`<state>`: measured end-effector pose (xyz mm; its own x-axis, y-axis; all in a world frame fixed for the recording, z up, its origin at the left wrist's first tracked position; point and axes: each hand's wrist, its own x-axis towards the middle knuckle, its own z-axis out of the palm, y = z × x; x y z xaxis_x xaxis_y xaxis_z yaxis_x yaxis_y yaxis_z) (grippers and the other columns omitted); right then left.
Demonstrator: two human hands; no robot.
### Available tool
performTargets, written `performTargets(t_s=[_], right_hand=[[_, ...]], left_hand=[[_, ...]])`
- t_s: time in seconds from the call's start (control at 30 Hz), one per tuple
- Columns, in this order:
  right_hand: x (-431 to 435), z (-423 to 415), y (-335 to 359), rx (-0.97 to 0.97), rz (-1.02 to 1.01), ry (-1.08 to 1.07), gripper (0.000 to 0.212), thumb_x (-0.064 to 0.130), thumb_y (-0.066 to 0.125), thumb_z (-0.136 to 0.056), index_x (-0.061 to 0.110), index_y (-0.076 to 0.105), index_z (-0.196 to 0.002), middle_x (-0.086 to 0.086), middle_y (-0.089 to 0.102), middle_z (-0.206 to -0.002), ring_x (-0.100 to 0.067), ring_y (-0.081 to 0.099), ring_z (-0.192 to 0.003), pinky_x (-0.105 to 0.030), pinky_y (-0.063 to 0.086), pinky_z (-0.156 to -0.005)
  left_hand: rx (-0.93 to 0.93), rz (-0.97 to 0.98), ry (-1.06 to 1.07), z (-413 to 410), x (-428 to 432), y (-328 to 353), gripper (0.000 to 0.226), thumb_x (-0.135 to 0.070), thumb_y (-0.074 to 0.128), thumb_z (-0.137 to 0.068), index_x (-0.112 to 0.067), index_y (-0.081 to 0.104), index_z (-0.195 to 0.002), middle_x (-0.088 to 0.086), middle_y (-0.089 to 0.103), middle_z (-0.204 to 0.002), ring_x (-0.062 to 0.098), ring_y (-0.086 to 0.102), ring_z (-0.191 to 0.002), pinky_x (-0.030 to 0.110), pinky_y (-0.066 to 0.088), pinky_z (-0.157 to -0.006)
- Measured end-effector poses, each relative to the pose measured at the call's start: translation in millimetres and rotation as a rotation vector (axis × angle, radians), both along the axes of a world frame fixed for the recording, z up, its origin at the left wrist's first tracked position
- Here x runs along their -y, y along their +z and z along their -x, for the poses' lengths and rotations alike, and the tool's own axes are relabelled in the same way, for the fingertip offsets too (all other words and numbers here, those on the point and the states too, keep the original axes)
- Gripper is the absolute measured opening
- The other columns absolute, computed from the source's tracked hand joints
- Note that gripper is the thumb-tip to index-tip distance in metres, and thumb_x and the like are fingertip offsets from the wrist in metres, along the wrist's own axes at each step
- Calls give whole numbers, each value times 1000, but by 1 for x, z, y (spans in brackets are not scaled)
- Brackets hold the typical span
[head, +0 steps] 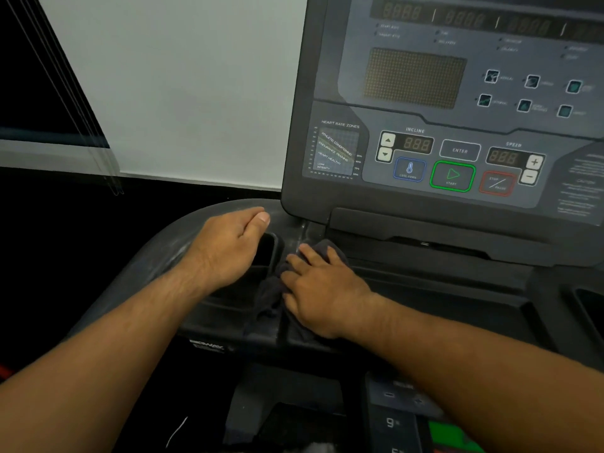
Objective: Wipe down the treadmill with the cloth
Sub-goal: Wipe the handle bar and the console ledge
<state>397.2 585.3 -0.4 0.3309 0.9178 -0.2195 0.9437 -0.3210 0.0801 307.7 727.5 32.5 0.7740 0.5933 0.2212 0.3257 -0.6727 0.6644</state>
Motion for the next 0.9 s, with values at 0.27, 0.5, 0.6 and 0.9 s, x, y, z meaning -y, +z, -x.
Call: performTargets(t_s=[0.27, 0.5, 0.6, 0.9], right_hand=[[-52, -31, -2, 120, 41, -178, 56, 38, 34, -102, 8, 31, -149, -15, 18, -160, -30, 11, -148, -42, 8, -120], [0, 18, -5, -169, -88, -129, 48, 35, 33, -101, 15, 39, -144, -6, 16, -161, -22, 0, -149, -45, -4, -118], [21, 41, -6, -222, -88, -114, 49, 37, 32, -102, 21, 32, -148, 0, 6, -163, -16, -9, -149, -43, -8, -119], [-16, 6, -8, -195, -76, -212, 49, 36, 31, -103, 21, 30, -149, -1, 8, -163, -19, -6, -149, -51, -1, -117]], left_hand=[[-73, -25, -137, -11, -23, -4, 37, -33, 42, -103, -19, 62, -131, -1, 60, -135, 16, 51, -128, 19, 31, -97], [-80, 3, -215, -13, -29, -8, 35, -32, 42, -103, -12, 68, -115, 5, 68, -121, 21, 58, -117, 24, 37, -91], [-70, 2, -251, -16, -29, -6, 37, -33, 41, -103, -8, 67, -112, 10, 69, -116, 24, 59, -111, 30, 41, -92], [-56, -13, -295, -19, -30, -9, 37, -34, 40, -103, -8, 66, -95, 8, 71, -94, 24, 62, -92, 40, 46, -83]])
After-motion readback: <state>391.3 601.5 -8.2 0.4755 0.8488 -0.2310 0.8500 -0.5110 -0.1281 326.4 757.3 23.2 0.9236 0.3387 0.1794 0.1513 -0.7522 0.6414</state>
